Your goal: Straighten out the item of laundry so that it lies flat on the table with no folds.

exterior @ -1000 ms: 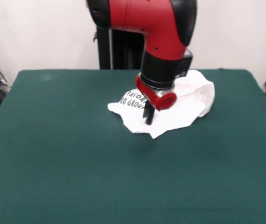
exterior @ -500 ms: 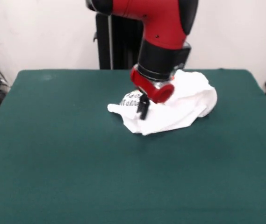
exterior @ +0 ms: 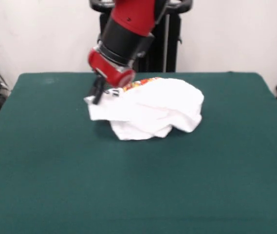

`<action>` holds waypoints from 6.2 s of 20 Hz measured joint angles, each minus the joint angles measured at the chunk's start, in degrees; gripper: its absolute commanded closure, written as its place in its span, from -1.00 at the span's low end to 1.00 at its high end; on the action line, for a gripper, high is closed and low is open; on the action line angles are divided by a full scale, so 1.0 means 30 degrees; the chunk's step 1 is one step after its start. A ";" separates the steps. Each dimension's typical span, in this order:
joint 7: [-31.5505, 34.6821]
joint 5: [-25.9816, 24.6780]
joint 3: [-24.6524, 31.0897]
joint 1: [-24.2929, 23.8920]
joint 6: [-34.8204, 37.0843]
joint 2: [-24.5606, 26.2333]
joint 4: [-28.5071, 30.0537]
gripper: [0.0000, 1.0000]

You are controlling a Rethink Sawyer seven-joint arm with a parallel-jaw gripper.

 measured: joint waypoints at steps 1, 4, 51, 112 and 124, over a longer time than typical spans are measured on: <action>0.0000 -0.0213 -0.0069 -0.0077 -0.0094 -0.0055 0.0056 1.00; 0.0000 -0.1149 -0.0406 -0.0513 -0.0626 -0.0259 0.0327 1.00; -0.0665 0.7612 0.3876 -0.1205 0.8907 -1.0613 0.3651 1.00; -0.2317 1.8090 0.6715 -0.0594 1.1658 -1.3801 0.9565 1.00; -0.2321 1.8090 0.8824 -0.5111 1.2312 -0.6949 0.7709 1.00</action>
